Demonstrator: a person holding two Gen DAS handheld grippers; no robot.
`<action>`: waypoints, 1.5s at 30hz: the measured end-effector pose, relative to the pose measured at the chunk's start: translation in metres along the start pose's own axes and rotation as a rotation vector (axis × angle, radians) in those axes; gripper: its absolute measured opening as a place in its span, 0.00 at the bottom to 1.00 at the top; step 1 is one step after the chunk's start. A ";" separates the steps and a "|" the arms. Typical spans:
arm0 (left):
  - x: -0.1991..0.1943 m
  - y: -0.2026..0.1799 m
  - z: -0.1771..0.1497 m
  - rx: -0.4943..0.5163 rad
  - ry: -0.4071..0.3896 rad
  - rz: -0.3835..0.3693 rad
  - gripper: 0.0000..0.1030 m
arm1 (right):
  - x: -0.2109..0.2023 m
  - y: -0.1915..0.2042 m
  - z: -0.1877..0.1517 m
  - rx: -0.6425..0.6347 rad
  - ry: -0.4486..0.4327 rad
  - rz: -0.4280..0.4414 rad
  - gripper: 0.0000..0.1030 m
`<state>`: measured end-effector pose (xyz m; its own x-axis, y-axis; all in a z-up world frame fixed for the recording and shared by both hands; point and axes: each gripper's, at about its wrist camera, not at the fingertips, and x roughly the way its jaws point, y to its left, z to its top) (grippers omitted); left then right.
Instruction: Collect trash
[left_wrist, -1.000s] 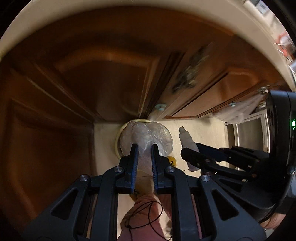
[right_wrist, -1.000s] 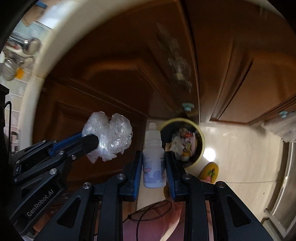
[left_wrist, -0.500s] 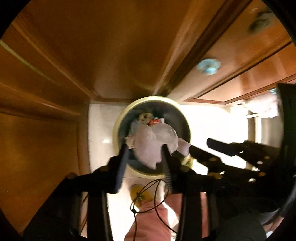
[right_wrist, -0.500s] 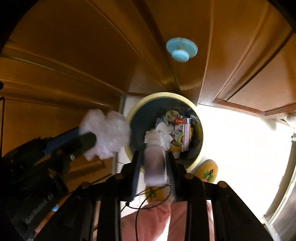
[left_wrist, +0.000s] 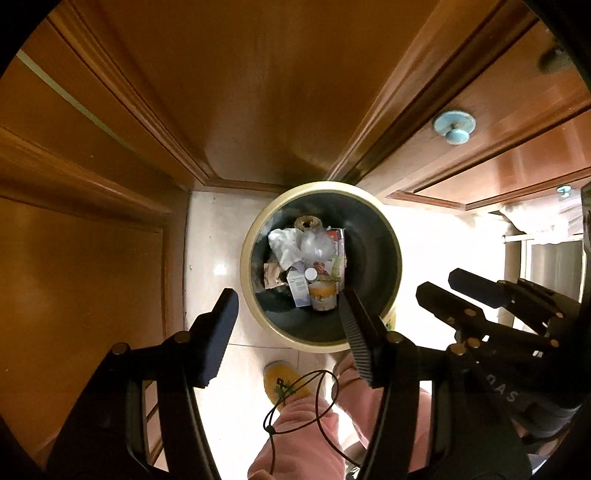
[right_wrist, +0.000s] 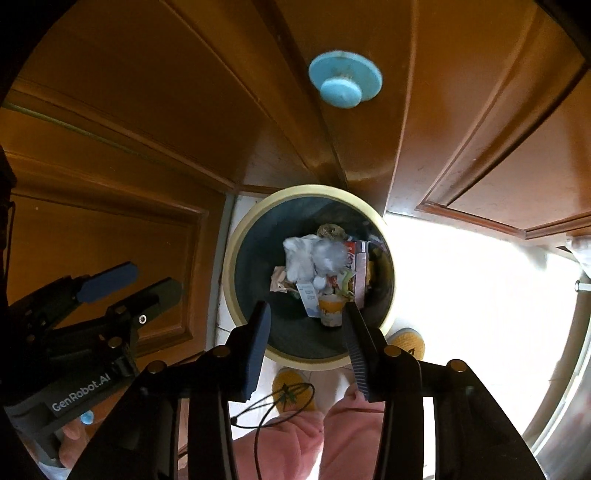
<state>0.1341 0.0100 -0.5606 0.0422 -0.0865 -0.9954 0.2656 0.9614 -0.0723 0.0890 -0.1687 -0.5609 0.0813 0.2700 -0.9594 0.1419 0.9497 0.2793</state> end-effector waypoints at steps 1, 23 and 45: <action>-0.007 0.000 0.000 -0.005 -0.002 -0.003 0.52 | -0.005 0.001 -0.001 0.004 -0.004 0.001 0.40; -0.284 -0.015 -0.015 0.020 -0.176 0.011 0.68 | -0.274 0.083 -0.023 -0.012 -0.213 -0.004 0.59; -0.560 -0.029 -0.008 -0.019 -0.585 0.072 0.69 | -0.547 0.161 -0.022 -0.100 -0.611 -0.040 0.81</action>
<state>0.0953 0.0331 -0.0017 0.5851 -0.1459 -0.7977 0.2257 0.9741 -0.0126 0.0459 -0.1604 0.0084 0.6323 0.1220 -0.7650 0.0661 0.9754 0.2102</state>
